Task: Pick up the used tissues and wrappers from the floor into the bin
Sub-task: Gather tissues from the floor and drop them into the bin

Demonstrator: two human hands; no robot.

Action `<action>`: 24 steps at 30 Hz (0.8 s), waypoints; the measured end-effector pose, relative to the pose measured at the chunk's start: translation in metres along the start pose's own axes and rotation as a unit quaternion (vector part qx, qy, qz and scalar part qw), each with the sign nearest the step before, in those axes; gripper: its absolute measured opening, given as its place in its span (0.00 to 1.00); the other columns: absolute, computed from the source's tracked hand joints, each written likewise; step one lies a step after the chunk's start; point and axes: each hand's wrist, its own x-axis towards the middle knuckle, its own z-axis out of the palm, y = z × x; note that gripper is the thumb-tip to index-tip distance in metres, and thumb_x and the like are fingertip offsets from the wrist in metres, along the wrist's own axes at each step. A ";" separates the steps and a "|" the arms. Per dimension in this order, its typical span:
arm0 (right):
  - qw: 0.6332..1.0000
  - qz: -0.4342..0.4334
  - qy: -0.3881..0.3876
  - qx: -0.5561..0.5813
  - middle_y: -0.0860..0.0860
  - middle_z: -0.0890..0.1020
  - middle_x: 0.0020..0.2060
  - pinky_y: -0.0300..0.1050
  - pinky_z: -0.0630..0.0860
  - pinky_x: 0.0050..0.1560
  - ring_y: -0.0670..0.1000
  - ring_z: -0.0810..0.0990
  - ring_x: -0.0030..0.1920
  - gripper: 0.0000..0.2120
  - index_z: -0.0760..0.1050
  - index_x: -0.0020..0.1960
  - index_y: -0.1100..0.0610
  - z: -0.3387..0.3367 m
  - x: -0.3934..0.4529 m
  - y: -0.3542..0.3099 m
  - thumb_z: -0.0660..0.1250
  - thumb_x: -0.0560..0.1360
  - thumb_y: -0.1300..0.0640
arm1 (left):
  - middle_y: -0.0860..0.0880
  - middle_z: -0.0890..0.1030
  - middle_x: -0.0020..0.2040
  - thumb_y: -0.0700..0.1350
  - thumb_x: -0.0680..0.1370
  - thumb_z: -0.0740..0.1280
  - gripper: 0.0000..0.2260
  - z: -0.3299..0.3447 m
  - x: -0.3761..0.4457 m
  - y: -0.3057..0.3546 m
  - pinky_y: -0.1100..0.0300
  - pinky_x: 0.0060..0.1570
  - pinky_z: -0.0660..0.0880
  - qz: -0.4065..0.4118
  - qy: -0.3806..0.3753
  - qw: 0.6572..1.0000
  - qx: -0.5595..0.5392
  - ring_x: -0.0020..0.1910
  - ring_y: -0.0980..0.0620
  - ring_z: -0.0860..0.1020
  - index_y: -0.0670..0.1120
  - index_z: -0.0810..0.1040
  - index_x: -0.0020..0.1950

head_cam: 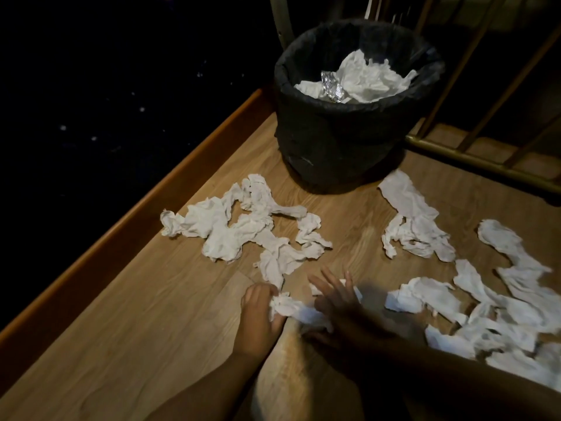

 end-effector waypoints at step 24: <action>0.850 0.261 0.246 0.387 0.56 0.78 0.28 0.47 0.74 0.35 0.53 0.77 0.32 0.19 0.73 0.33 0.62 -0.082 0.101 -0.013 0.69 0.75 0.50 | 0.49 0.82 0.34 0.51 0.74 0.72 0.10 -0.062 0.063 0.037 0.54 0.38 0.78 -0.183 0.164 0.953 -0.177 0.36 0.50 0.81 0.47 0.80 0.37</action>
